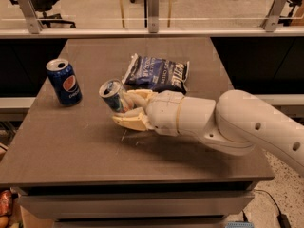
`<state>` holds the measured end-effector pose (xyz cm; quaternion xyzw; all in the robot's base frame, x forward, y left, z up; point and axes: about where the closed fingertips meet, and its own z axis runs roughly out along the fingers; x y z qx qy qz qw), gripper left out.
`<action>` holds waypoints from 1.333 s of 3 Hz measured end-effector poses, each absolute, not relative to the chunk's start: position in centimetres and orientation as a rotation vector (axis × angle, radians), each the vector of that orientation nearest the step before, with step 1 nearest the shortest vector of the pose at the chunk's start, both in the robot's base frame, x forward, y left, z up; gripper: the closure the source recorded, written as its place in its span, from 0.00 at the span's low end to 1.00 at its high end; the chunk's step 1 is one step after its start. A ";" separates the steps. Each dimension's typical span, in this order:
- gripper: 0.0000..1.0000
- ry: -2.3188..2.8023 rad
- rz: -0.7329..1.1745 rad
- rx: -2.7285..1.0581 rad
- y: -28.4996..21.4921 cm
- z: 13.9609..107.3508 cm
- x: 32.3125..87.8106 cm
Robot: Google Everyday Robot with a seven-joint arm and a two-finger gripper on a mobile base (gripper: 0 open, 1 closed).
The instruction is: Place redbull can upright
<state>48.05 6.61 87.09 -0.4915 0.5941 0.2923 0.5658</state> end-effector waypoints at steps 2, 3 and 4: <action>1.00 1.396 0.694 -1.124 6.4 86.7 48.2; 0.83 1.396 0.698 -1.113 6.3 86.6 48.2; 0.59 1.396 0.698 -1.113 6.3 86.6 48.2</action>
Offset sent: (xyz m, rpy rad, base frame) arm 0.0043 -0.0073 -0.0083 0.0410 0.0124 -0.0320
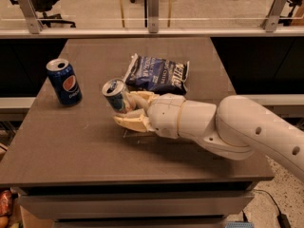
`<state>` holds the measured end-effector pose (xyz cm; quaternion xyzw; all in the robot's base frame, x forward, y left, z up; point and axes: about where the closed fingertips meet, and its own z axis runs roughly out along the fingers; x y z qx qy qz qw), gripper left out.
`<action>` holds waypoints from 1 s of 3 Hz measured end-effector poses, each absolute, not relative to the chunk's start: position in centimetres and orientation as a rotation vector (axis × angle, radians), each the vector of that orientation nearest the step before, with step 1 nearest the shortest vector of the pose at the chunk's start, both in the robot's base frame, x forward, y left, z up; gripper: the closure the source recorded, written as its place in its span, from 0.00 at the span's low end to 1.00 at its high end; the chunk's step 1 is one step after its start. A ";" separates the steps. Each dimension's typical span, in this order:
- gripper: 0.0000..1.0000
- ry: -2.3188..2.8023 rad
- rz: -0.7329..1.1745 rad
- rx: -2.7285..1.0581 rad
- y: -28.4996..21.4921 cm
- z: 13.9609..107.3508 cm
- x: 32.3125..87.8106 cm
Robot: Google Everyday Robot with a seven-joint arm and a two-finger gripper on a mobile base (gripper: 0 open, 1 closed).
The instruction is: Place redbull can upright
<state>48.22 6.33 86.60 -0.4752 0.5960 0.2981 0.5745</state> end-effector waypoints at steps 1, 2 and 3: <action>0.36 1.393 0.705 -1.096 6.1 86.5 48.1; 0.13 1.390 0.708 -1.080 5.9 86.3 48.0; 0.00 1.388 0.715 -1.071 5.6 86.1 48.0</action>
Offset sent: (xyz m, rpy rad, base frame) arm -0.0018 -0.0114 -0.0067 0.0455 0.0053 -0.0294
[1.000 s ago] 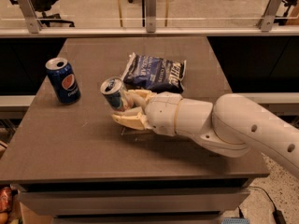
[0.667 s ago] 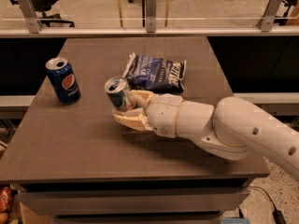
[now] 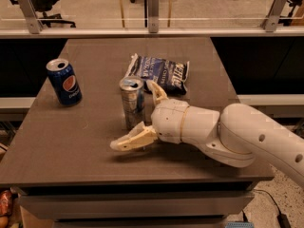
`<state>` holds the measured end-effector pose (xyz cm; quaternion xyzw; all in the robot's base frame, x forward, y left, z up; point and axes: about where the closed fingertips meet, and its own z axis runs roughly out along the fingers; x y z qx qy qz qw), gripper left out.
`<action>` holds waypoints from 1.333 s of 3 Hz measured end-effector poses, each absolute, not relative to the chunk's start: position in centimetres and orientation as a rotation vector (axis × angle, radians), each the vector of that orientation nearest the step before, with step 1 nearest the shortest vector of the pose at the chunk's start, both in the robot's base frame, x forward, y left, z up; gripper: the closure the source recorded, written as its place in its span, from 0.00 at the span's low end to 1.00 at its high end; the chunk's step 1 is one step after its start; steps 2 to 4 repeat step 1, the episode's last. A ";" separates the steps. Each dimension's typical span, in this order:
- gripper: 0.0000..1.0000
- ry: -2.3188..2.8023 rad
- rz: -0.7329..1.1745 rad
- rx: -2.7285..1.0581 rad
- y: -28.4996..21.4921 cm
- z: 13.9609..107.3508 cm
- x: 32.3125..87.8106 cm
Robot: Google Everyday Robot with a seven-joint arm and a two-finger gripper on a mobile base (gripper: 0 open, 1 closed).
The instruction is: Place redbull can upright
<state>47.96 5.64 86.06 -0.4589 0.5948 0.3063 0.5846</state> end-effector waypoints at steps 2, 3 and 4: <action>0.00 1.385 0.718 -1.070 5.6 86.0 48.0; 0.00 1.385 0.718 -1.070 5.6 86.0 48.0; 0.00 1.385 0.718 -1.070 5.6 86.0 48.0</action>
Offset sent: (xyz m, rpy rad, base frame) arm 0.0000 0.0000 0.0000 0.0000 0.0000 0.0000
